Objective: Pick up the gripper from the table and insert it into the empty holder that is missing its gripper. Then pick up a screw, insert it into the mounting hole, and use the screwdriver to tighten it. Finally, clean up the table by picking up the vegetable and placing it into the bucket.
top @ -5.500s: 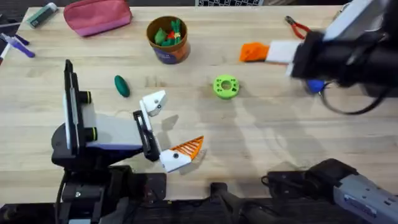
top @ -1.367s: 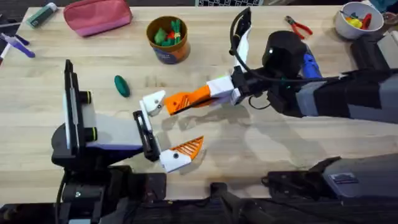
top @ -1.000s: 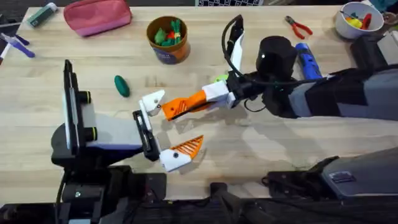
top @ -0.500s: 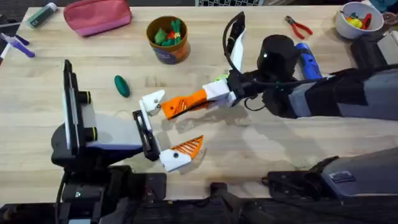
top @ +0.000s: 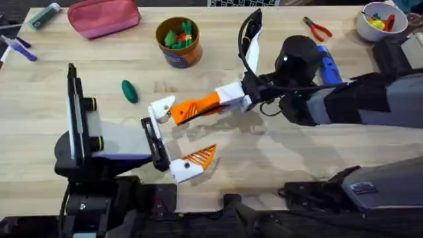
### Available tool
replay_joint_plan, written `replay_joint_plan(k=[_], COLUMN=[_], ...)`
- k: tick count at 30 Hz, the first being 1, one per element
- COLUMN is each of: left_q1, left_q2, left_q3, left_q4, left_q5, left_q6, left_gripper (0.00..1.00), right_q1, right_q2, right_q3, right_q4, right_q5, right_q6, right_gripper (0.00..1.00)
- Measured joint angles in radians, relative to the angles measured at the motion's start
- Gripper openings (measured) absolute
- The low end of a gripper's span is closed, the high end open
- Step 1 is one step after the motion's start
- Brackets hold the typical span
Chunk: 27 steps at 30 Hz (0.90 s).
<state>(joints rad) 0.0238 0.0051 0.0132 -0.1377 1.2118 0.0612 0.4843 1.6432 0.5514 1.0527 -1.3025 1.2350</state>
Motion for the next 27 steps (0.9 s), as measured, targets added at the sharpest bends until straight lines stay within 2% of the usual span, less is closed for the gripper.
replay_joint_plan(k=[27], left_q1=[0.000], left_q2=[0.000], left_q3=[0.000], left_q4=[0.000], left_q5=[-0.004], left_q6=[-0.001], left_gripper=[0.985], right_q1=[0.032], right_q2=[0.011], right_q3=[0.000], right_q4=[0.010], right_q5=[0.098], right_q6=[0.000], right_gripper=[0.010])
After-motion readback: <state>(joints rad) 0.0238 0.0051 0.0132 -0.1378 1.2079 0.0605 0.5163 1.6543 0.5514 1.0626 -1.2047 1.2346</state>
